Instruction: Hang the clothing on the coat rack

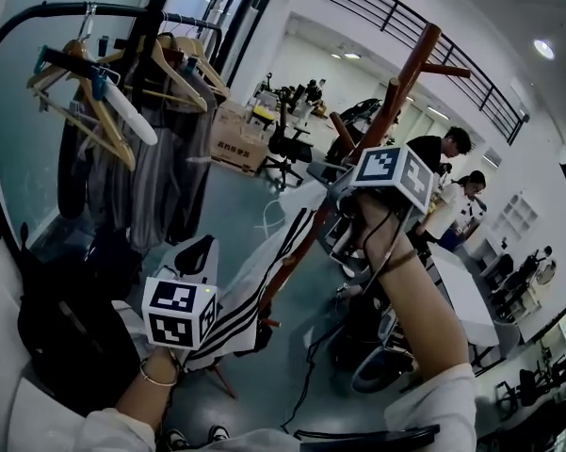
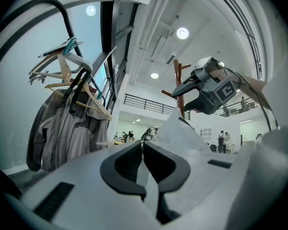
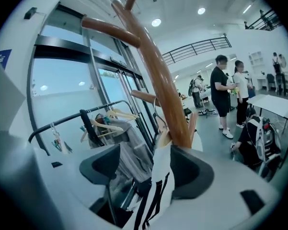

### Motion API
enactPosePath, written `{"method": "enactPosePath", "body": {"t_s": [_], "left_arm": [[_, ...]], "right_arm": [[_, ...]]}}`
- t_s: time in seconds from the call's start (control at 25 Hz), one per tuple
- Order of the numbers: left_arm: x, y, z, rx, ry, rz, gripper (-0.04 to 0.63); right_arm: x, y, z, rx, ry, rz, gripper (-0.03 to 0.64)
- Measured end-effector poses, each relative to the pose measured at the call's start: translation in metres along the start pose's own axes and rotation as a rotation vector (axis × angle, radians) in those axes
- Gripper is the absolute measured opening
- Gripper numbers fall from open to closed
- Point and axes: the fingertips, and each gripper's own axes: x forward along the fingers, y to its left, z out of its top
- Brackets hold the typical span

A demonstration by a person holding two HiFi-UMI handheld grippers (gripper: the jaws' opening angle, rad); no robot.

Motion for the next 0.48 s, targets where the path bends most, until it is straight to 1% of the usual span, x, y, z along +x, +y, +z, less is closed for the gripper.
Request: {"method": "enactPosePath", "body": {"t_s": [0.24, 0.48], "left_arm": [[-0.008, -0.01, -0.01, -0.003, 0.019, -0.013, 0.009], [-0.014, -0.008, -0.016, -0.012, 0.025, 0.01, 0.009]], "right_arm": [[-0.014, -0.013, -0.01, -0.014, -0.008, -0.006, 0.316], [-0.019, -0.031, -0.02, -0.042, -0.026, -0.014, 0.316]]}}
